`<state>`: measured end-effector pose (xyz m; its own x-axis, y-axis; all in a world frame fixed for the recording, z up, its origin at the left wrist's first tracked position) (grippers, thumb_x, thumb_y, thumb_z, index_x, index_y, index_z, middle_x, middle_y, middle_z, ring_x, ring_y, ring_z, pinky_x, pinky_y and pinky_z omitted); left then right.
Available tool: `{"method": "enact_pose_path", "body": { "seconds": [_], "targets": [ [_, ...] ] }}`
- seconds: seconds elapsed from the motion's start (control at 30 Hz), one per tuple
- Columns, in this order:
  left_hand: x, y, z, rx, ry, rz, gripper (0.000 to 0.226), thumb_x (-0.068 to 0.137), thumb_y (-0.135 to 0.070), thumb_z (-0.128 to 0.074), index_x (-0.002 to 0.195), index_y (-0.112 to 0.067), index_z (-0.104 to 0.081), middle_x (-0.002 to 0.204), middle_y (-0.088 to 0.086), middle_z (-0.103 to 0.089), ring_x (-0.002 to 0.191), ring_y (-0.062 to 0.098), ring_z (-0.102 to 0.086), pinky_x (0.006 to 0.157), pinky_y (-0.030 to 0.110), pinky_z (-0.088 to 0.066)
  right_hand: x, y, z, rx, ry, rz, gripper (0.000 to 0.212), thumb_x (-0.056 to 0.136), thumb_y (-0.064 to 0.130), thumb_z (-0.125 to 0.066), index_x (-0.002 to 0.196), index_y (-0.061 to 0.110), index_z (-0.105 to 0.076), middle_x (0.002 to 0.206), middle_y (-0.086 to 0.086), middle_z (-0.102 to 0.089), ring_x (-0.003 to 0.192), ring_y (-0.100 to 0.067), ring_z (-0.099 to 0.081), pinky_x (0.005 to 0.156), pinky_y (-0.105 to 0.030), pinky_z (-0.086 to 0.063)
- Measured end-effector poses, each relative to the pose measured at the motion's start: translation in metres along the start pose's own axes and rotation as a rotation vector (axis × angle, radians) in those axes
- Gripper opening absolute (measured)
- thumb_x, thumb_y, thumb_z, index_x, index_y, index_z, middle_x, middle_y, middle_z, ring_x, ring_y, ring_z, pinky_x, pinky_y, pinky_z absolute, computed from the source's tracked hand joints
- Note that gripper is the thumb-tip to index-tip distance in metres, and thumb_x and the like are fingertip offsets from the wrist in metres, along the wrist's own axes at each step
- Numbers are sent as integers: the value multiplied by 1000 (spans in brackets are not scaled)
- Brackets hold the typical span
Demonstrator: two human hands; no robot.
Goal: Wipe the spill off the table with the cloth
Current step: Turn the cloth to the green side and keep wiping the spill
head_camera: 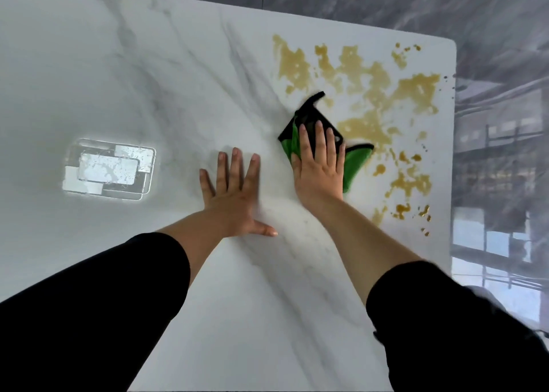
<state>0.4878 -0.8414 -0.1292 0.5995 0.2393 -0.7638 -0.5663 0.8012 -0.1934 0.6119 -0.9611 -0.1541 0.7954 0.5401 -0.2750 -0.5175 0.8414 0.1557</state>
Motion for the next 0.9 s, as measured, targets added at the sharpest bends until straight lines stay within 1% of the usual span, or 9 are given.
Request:
{"method": "enact_pose_path", "body": {
  "seconds": [0.07, 0.13, 0.2, 0.27, 0.43, 0.53, 0.7, 0.8, 0.9],
  "targets": [
    [0, -1, 0, -26, 15, 3, 157, 40, -89, -67, 128, -37, 53, 127, -2, 66, 116, 21, 62, 92, 54, 37, -36, -4, -2, 0, -24, 9, 55, 103, 39, -29, 153, 25, -12, 161, -6, -10, 148, -26, -5, 119, -44, 5],
    [0, -1, -1, -42, 19, -6, 157, 39, -89, -67, 127, -38, 53, 127, -3, 66, 116, 21, 62, 93, 54, 37, -62, -7, -6, -2, 10, 14, 56, 102, 38, -34, 153, 25, -14, 161, -7, -12, 148, -27, -8, 120, -46, 1],
    [0, 0, 1, -42, 23, -8, 157, 41, -88, -68, 127, -38, 53, 127, -3, 66, 116, 21, 62, 93, 54, 38, -65, -8, -9, -4, 71, -8, 57, 102, 40, -33, 152, 27, -8, 161, -5, -8, 148, -27, -4, 119, -45, 6],
    [1, 0, 0, -30, 16, -11, 156, 43, -88, -68, 127, -37, 54, 128, -2, 66, 116, 22, 62, 92, 55, 37, -47, -4, -6, -16, 80, -17, 58, 102, 42, -29, 153, 28, -5, 162, -5, -4, 148, -27, 0, 118, -44, 11],
    [2, 0, -3, 0, -15, -29, 155, 44, -90, -65, 129, -34, 52, 130, 1, 64, 118, 25, 61, 93, 56, 35, 52, 10, 11, -44, 72, 22, 57, 102, 47, -14, 152, 31, 7, 162, -2, 10, 147, -23, 12, 116, -43, 15],
    [4, 2, -4, 9, -24, -23, 156, 43, -90, -65, 129, -34, 53, 130, 0, 65, 118, 25, 61, 92, 55, 36, 81, 14, 15, -50, 66, 30, 57, 101, 47, -13, 152, 31, 9, 161, -2, 12, 147, -22, 14, 116, -42, 16],
    [2, 3, -6, 8, -31, -23, 155, 44, -90, -64, 130, -34, 52, 132, 2, 63, 118, 26, 60, 92, 57, 36, 33, 15, 10, -23, 68, 3, 59, 102, 48, -18, 153, 30, 6, 161, -3, 11, 147, -23, 12, 116, -41, 14],
    [1, 3, -7, 4, -48, -21, 155, 44, -90, -63, 131, -34, 51, 133, 1, 63, 120, 26, 60, 93, 57, 37, 6, 14, 6, -38, 137, 12, 63, 100, 51, -17, 150, 32, 16, 160, -2, 19, 146, -22, 18, 115, -41, 19],
    [2, 4, -5, -20, -51, -31, 155, 44, -89, -65, 131, -35, 51, 132, 0, 63, 120, 25, 59, 91, 55, 39, 18, 18, 5, -35, 187, -22, 63, 99, 52, -14, 147, 34, 22, 158, -1, 26, 144, -22, 24, 112, -41, 22]
  ]
}}
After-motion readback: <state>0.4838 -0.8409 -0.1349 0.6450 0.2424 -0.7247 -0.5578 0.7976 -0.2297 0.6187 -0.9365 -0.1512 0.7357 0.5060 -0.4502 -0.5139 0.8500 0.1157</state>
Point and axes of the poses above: each hand's wrist, its own x-axis towards the middle knuckle, its own z-axis out of the back of the hand, y = z × x, the point moved 2 cm from there along x, towards the middle knuckle
